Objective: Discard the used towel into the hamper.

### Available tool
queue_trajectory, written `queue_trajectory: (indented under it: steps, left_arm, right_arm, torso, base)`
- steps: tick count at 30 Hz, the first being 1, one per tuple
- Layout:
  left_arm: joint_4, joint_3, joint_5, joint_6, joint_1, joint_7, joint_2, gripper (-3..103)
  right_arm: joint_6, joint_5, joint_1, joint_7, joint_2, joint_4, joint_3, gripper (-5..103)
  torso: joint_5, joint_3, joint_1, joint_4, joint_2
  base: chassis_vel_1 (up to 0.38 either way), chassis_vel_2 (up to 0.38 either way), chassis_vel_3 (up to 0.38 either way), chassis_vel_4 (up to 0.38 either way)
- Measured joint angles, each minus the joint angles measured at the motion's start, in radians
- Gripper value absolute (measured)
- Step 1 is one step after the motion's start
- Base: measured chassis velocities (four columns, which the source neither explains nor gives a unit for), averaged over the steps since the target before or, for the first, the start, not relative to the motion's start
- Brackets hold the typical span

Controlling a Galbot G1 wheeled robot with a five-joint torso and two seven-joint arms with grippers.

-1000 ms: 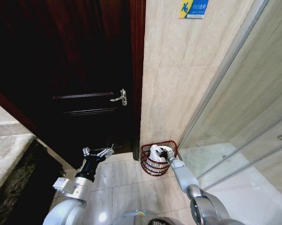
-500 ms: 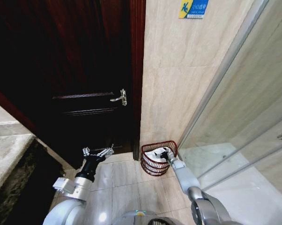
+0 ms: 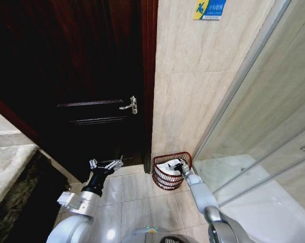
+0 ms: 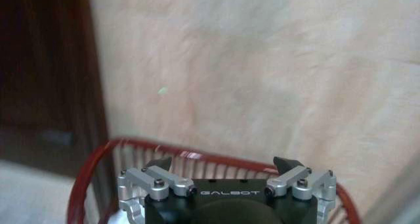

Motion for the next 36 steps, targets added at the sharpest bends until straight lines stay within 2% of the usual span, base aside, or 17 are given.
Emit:
queue_trajectory:
  steps: [1,3,5,7,9,11,13,15,19,20,23,24,26,27,29,30,36]
  left_arm:
    - [0.000,0.000,0.000,0.000,0.000,0.000,0.000,100]
    - [0.000,0.000,0.000,0.000,0.000,0.000,0.000,100]
    - [0.000,0.000,0.000,0.000,0.000,0.000,0.000,100]
    - [0.000,0.000,0.000,0.000,0.000,0.000,0.000,100]
    - [0.000,0.000,0.000,0.000,0.000,0.000,0.000,100]
    - [0.000,0.000,0.000,0.000,0.000,0.000,0.000,100]
    - [0.000,0.000,0.000,0.000,0.000,0.000,0.000,100]
    - [0.000,0.000,0.000,0.000,0.000,0.000,0.000,100]
    - [0.000,0.000,0.000,0.000,0.000,0.000,0.000,100]
    - [0.000,0.000,0.000,0.000,0.000,0.000,0.000,100]
    - [0.000,0.000,0.000,0.000,0.000,0.000,0.000,100]
    - [0.000,0.000,0.000,0.000,0.000,0.000,0.000,100]
    - [0.000,0.000,0.000,0.000,0.000,0.000,0.000,100]
    - [0.000,0.000,0.000,0.000,0.000,0.000,0.000,100]
    - [0.000,0.000,0.000,0.000,0.000,0.000,0.000,100]
    - [0.000,0.000,0.000,0.000,0.000,0.000,0.000,100]
    - [0.000,0.000,0.000,0.000,0.000,0.000,0.000,100]
  right_arm:
    - [0.000,0.000,0.000,0.000,0.000,0.000,0.000,100]
    - [-0.024,0.084,-0.057,0.056,-0.007,0.084,-0.024,100]
    - [-0.042,0.129,-0.114,0.081,-0.017,0.167,-0.030,100]
    - [-0.048,0.142,-0.136,0.089,-0.021,0.201,-0.031,100]
    - [-0.075,0.198,-0.211,0.109,-0.035,0.333,-0.030,100]
    - [-0.083,0.213,-0.231,0.114,-0.039,0.375,-0.027,100]
    - [-0.105,0.245,-0.295,0.122,-0.052,0.513,-0.009,100]
    - [-0.111,0.256,-0.310,0.123,-0.053,0.543,-0.003,100]
    - [-0.161,0.373,-0.470,0.127,-0.075,0.821,0.048,100]
    - [-0.161,0.373,-0.470,0.127,-0.075,0.821,0.048,100]
    - [-0.166,0.427,-0.584,0.144,-0.083,0.986,0.075,100]
    - [-0.166,0.427,-0.584,0.144,-0.083,0.986,0.075,100]
    - [-0.169,0.454,-0.673,0.166,-0.073,1.118,0.092,100]
    - [-0.169,0.457,-0.707,0.177,-0.059,1.182,0.100,100]
    - [-0.169,0.458,-0.723,0.182,-0.050,1.212,0.104,100]
    - [-0.169,0.458,-0.767,0.196,-0.028,1.291,0.111,100]
    - [-0.150,0.413,-0.845,0.263,0.015,1.408,0.113,100]
  torso:
    - [0.0000,0.000,0.000,0.0000,0.000]
    - [0.0005,0.000,0.000,0.0003,0.000]
    - [0.0004,0.000,0.000,0.0002,0.000]
    - [0.0004,0.000,0.000,0.0001,0.000]
    - [0.0003,0.000,0.000,0.0000,0.000]
    - [0.0004,0.000,0.000,0.0000,0.000]
    - [0.0002,0.000,0.000,0.0003,0.000]
    - [0.0000,0.000,0.000,0.0002,0.000]
    - [0.0000,0.000,0.000,0.0001,0.000]
    - [0.0000,0.000,0.000,0.0001,0.000]
    - [0.0004,0.000,0.000,0.0002,0.000]
    - [0.0004,0.000,0.000,0.0002,0.000]
    - [0.0003,0.000,0.000,-0.0003,0.000]
    - [0.0003,0.000,0.000,0.0002,0.000]
    - [0.0000,0.000,0.000,0.0001,0.000]
    - [0.0001,0.000,0.000,0.0001,0.000]
    - [0.0002,0.000,0.000,0.0001,0.000]
  base:
    - [0.000,0.000,0.000,0.000]
    - [0.000,0.000,0.000,0.000]
    - [0.000,0.000,0.000,0.000]
    - [0.000,0.000,0.000,0.000]
    - [0.000,0.000,0.000,0.000]
    - [0.000,0.000,0.000,0.000]
    - [0.000,0.000,0.000,0.000]
    - [0.000,0.000,0.000,0.000]
    - [0.000,0.000,0.000,0.000]
    - [0.000,0.000,0.000,0.000]
    - [0.000,0.000,0.000,0.000]
    - [0.000,0.000,0.000,0.000]
    - [0.000,0.000,0.000,0.000]
    - [0.000,0.000,0.000,0.000]
    - [0.000,0.000,0.000,0.000]
    - [0.000,0.000,0.000,0.000]
    - [0.000,0.000,0.000,0.000]
